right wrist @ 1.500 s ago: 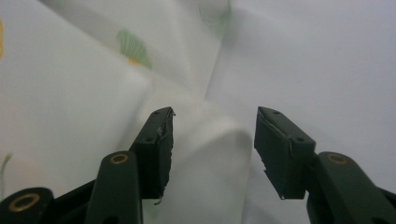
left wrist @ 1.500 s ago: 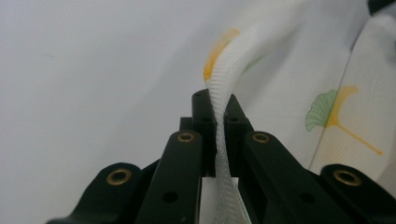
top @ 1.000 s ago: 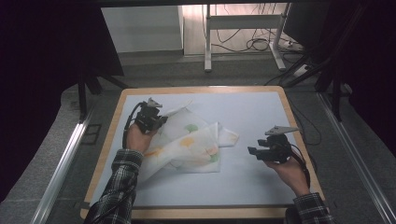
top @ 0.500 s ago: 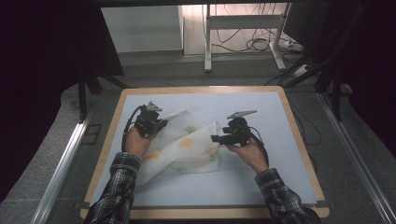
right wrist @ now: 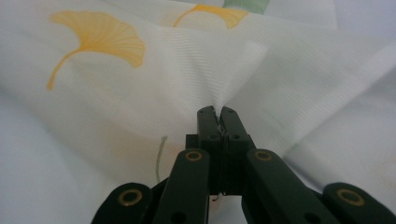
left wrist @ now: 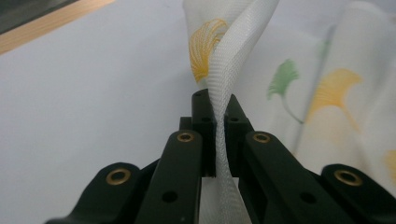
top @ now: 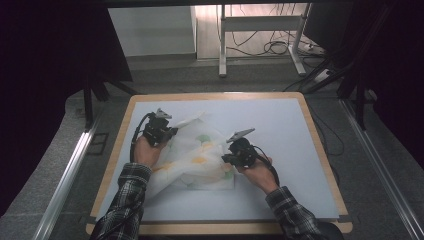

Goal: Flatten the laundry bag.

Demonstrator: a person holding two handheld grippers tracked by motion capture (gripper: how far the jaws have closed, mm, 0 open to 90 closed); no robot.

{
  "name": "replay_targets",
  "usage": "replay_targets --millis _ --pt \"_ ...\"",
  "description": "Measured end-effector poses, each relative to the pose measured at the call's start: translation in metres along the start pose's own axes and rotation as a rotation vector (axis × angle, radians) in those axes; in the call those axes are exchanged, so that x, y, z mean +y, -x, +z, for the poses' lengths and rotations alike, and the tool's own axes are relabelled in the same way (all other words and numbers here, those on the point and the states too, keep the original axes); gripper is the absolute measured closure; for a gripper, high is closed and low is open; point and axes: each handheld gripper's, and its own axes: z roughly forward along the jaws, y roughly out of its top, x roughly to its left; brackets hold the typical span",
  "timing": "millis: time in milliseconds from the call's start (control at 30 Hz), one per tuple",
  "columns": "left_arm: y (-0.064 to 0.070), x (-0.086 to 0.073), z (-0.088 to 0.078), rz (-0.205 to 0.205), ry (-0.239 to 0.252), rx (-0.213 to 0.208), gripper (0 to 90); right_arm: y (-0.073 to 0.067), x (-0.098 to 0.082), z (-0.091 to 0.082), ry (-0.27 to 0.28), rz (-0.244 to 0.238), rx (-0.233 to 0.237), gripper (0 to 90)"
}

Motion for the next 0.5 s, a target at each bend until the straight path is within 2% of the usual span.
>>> replay_targets --millis 33,133,267,333,433,467,500 --pt "-0.003 0.001 -0.002 -0.001 -0.002 0.007 87.6 -0.001 -0.002 -0.004 0.001 0.0 0.001 89.0" --pt "-0.013 0.003 -0.009 -0.032 -0.005 0.037 87.6 -0.002 -0.02 -0.032 -0.002 0.008 0.003 89.0" --pt "-0.024 0.002 -0.014 -0.073 0.0 0.053 87.6 0.002 -0.054 -0.066 -0.025 0.018 -0.042 89.0" --pt "-0.027 0.001 -0.014 -0.082 0.002 0.058 87.5 0.006 -0.069 -0.079 -0.02 0.038 -0.038 89.0" --pt "-0.028 -0.002 -0.008 -0.066 -0.021 0.075 86.6 0.01 -0.091 -0.098 -0.021 0.066 -0.063 88.2" --pt "-0.028 -0.002 -0.005 -0.052 -0.029 0.077 81.3 0.013 -0.099 -0.104 -0.025 0.086 -0.054 87.4" --pt "-0.027 -0.003 -0.005 -0.041 -0.027 0.098 73.2 0.016 -0.105 -0.109 -0.018 0.096 -0.057 85.0"
